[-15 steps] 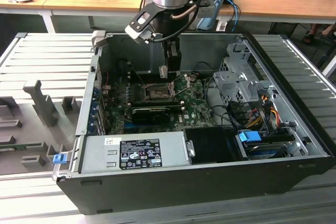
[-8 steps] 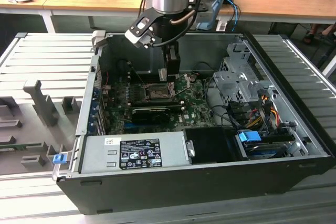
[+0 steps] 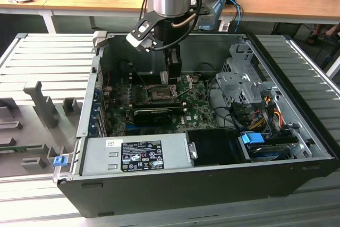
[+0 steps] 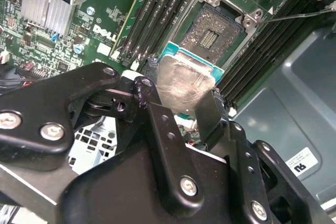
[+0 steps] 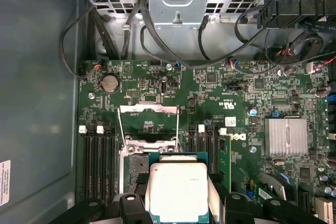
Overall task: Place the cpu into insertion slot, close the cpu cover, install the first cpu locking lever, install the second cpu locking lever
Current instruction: 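Place the cpu into insertion slot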
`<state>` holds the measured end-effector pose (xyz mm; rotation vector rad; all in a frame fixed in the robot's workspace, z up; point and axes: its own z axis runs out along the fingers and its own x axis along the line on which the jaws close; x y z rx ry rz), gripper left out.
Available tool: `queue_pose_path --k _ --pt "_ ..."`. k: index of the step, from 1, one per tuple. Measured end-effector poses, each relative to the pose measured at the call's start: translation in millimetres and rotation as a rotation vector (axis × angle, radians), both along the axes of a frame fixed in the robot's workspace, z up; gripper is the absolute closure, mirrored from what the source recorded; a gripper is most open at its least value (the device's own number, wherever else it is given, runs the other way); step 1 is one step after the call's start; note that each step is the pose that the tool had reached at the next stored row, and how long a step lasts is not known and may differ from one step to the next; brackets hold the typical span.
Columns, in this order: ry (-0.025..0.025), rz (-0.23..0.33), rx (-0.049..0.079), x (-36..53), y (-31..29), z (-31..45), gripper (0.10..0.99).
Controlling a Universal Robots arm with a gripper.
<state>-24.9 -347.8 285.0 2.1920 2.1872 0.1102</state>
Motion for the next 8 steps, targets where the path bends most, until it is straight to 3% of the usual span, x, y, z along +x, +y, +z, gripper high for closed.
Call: queue_pose_path --k 6,8 --pt "0.0001 -0.002 0.000 -1.1 0.0 -9.5 0.561" --pt "0.0000 -0.003 0.000 -4.1 0.4 -18.0 0.561"
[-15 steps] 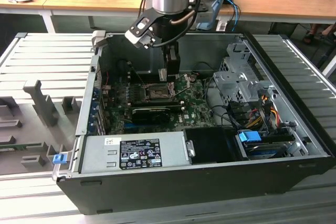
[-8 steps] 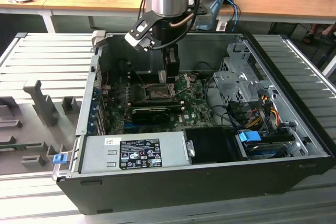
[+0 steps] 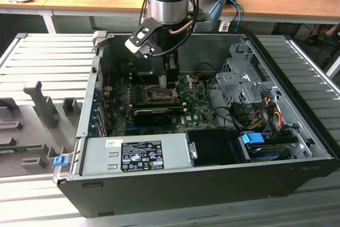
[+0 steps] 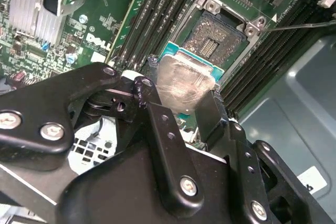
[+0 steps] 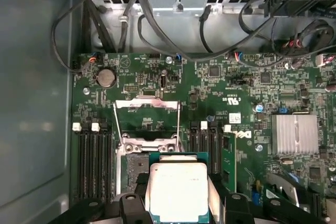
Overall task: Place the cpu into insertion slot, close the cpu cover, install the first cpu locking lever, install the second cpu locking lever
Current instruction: 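Place the cpu into insertion slot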
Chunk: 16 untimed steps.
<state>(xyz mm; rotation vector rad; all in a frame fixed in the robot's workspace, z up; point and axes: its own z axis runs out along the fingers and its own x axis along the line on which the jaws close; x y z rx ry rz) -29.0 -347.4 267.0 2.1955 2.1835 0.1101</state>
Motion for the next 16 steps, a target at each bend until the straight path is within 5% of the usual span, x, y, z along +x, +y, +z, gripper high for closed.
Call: queue_pose_path --k 9,16 --pt "0.0000 0.000 0.000 -3.1 0.6 -22.5 0.561" --pt "0.0000 0.000 -0.002 -3.8 13.4 -27.6 0.561"
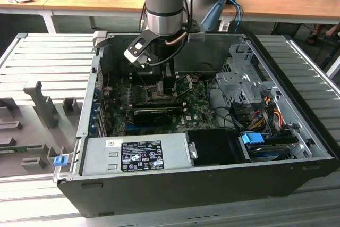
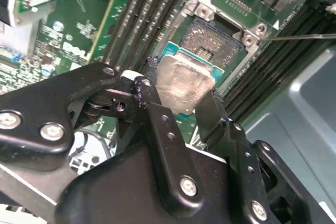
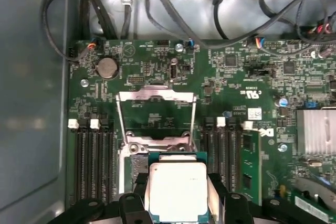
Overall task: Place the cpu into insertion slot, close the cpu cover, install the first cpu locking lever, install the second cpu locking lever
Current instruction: 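Place the cpu into insertion slot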
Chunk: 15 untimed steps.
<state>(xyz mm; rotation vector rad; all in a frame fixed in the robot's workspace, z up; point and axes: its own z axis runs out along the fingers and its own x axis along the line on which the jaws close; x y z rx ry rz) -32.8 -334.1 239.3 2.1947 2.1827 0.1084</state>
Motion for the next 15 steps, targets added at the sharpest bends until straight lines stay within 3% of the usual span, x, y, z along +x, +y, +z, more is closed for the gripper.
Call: queue_pose_path --k 3,7,10,15 --pt "0.0000 0.000 0.000 -1.3 1.4 -3.0 0.561" --pt "0.0001 0.000 0.000 -13.3 1.7 -9.1 0.561" --pt "0.0000 0.000 0.000 -14.2 2.3 -18.3 0.561" --pt "0.0001 0.000 0.000 -14.3 4.4 -23.4 0.561"
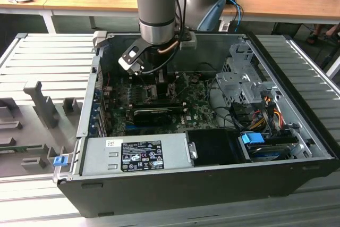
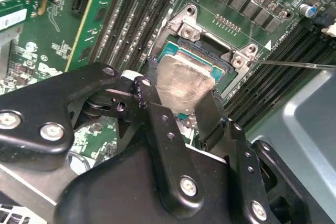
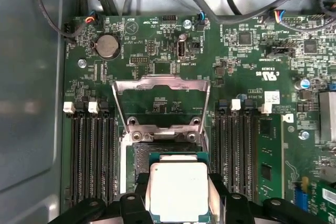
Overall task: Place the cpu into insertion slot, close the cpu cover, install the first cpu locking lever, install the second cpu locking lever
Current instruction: 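Place the cpu into insertion slot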
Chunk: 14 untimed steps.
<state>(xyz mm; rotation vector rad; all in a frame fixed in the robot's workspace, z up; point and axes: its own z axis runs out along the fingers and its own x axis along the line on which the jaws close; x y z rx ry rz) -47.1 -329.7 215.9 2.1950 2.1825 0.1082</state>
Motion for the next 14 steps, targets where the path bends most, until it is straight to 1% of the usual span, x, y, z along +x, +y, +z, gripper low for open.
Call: queue_pose_path --k 4,9,14 --pt "-0.0002 -0.003 0.000 0.0 2.7 -3.5 0.561" --pt "0.0000 -0.006 0.000 0.5 6.3 -10.2 0.561" --pt "0.0001 -0.008 0.000 1.4 6.4 -13.3 0.561"
